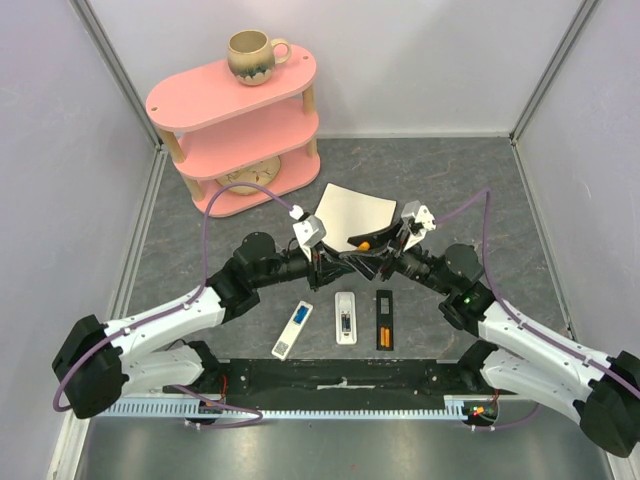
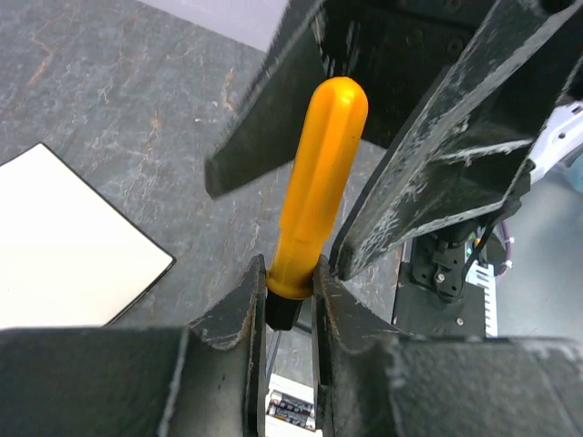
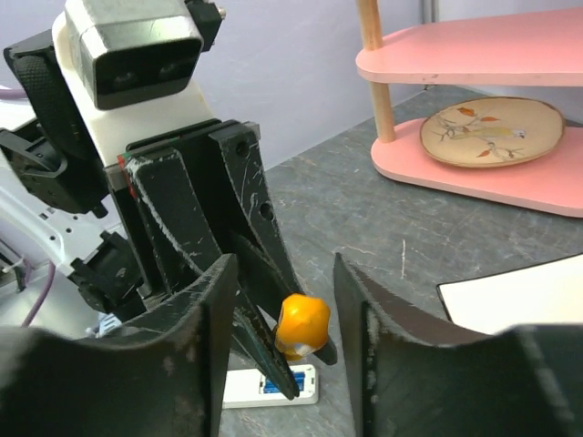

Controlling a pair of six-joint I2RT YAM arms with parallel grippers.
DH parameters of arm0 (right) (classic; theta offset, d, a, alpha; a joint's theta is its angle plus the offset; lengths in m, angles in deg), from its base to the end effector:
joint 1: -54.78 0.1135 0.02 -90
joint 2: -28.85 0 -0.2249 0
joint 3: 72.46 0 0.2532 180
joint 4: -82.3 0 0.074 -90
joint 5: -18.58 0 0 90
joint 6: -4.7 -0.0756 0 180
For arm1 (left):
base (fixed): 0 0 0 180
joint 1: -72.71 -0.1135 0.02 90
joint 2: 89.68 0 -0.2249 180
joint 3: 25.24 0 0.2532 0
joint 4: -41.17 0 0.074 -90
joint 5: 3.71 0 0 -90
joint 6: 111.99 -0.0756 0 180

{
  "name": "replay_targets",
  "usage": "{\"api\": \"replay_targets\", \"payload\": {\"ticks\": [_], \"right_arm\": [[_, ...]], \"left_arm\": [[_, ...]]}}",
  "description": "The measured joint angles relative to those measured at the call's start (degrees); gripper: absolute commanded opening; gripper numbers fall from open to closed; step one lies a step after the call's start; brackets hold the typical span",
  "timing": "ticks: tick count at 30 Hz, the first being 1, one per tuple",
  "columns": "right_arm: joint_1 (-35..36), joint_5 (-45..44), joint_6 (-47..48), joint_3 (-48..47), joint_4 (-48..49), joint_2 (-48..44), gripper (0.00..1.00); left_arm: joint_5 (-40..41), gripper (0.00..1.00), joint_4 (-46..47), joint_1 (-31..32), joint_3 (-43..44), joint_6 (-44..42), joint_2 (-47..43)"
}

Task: Unload the batteries from the remote control

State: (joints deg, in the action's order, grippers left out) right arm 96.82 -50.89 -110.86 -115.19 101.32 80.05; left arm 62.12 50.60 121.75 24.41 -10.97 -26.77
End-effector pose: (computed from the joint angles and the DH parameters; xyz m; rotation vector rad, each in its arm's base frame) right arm 0.1842 0.2017 0.2780 -0.5309 1.4174 1.2126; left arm 0.1777 -0.2519 0.2461 0.8889 1.5191 -1.1277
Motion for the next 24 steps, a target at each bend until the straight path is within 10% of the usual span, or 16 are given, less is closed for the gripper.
{"api": "replay_targets", "payload": {"ticks": [5,6,11,13,15,16,24], "right_arm": [[0.0,1.1,-2.6,1.5,4.0,0.2,0.27],[0.0,1.4,-3.0,1.6,4.7,0.2,0.00],[-0.3,1.4,-4.7,2.2,8.0,0.9,0.00],[-0.3,1.5,-5.1,2.2,7.9,1.2,0.00],[-0.3,1.5,-5.1,2.0,7.0,1.3,0.00],[-0.3,1.3,-4.8,1.4,5.4,1.4,0.00],[-0.2,-1.4,-1.4,-8.6,-10.2,5.5,0.00]], "left_arm": [[-0.9,0.02,2.0,-0.2,0.0,1.4,-0.1],[-1.1,0.02,2.5,-0.2,0.0,1.6,-0.2],[-1.8,0.05,4.5,-0.2,-0.9,2.7,-1.0],[-1.8,0.26,4.6,-0.3,-1.2,2.9,-1.1],[-1.9,0.81,4.3,-0.5,-1.3,2.9,-1.1],[-2.1,0.91,4.2,-0.6,-1.3,2.9,-1.1],[-4.1,0.98,2.6,-3.4,-1.3,2.8,-3.4]]}}
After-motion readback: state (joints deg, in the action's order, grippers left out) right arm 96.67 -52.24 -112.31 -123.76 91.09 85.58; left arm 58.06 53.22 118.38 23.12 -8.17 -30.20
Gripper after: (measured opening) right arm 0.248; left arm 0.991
